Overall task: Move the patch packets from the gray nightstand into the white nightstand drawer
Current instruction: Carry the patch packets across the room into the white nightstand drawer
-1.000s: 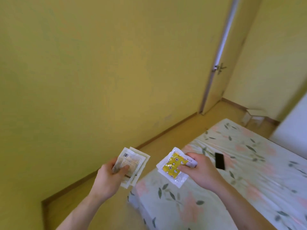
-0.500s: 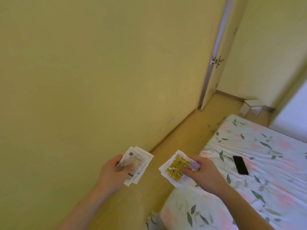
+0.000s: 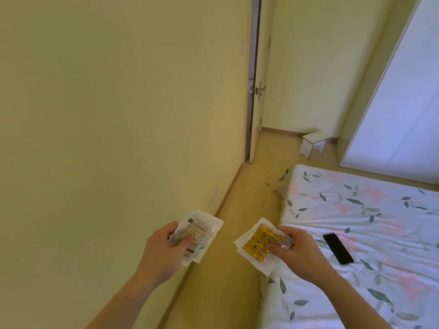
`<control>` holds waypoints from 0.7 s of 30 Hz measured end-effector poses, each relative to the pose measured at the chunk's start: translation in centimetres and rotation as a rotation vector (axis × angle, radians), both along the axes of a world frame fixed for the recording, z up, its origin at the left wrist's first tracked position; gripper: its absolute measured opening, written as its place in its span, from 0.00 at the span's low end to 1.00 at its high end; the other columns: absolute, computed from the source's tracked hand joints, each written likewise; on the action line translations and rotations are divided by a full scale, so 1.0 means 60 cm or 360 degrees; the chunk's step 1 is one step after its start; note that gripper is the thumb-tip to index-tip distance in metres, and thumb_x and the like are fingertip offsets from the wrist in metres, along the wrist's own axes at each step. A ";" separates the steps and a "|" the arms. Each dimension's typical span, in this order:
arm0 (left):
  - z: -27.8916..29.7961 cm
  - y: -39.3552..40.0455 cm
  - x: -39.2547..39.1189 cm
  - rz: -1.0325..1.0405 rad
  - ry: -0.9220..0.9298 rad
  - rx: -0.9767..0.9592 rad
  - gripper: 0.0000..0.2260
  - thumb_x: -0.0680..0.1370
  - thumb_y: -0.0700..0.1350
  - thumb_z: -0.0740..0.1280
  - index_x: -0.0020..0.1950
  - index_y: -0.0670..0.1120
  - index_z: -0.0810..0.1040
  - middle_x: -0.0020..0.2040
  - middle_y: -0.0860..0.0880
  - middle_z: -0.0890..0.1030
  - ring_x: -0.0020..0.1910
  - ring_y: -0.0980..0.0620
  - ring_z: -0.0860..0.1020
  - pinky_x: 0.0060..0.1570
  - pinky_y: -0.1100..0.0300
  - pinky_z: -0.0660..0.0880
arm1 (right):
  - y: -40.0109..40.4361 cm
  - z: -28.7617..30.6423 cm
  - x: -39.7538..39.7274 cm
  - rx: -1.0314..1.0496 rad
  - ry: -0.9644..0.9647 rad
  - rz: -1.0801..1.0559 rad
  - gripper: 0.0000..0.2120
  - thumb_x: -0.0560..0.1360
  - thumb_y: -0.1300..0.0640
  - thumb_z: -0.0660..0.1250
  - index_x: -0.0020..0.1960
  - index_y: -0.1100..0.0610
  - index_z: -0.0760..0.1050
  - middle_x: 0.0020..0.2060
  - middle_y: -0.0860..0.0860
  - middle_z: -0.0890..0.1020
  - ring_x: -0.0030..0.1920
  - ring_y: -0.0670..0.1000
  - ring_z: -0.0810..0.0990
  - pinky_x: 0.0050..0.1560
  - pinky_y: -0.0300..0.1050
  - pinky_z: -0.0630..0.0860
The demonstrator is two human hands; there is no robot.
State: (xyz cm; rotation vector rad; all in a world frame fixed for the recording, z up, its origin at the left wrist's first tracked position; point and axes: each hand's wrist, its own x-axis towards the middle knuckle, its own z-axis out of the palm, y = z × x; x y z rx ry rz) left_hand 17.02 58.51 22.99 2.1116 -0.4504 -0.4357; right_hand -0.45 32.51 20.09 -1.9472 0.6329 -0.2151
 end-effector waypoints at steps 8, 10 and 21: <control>0.007 -0.160 0.215 -0.0268 -0.0041 -0.0044 0.06 0.78 0.42 0.71 0.42 0.50 0.82 0.38 0.53 0.84 0.35 0.54 0.80 0.30 0.68 0.71 | -0.113 0.028 0.149 -0.0131 -0.0062 -0.0220 0.04 0.77 0.55 0.73 0.49 0.46 0.84 0.41 0.44 0.87 0.42 0.44 0.85 0.44 0.42 0.82; 0.008 -0.200 0.270 -0.0344 -0.0071 -0.0071 0.06 0.78 0.42 0.70 0.43 0.51 0.83 0.38 0.53 0.85 0.36 0.54 0.80 0.31 0.67 0.71 | -0.137 0.032 0.185 -0.0166 -0.0062 -0.0302 0.05 0.77 0.57 0.73 0.47 0.46 0.83 0.40 0.44 0.86 0.40 0.43 0.84 0.40 0.37 0.77; 0.013 -0.467 0.468 -0.0823 0.0004 -0.0196 0.05 0.79 0.44 0.71 0.49 0.55 0.84 0.43 0.57 0.86 0.40 0.58 0.84 0.39 0.59 0.81 | -0.234 0.051 0.289 -0.0224 -0.0092 -0.0887 0.06 0.77 0.58 0.71 0.45 0.48 0.83 0.33 0.47 0.83 0.30 0.44 0.77 0.32 0.39 0.73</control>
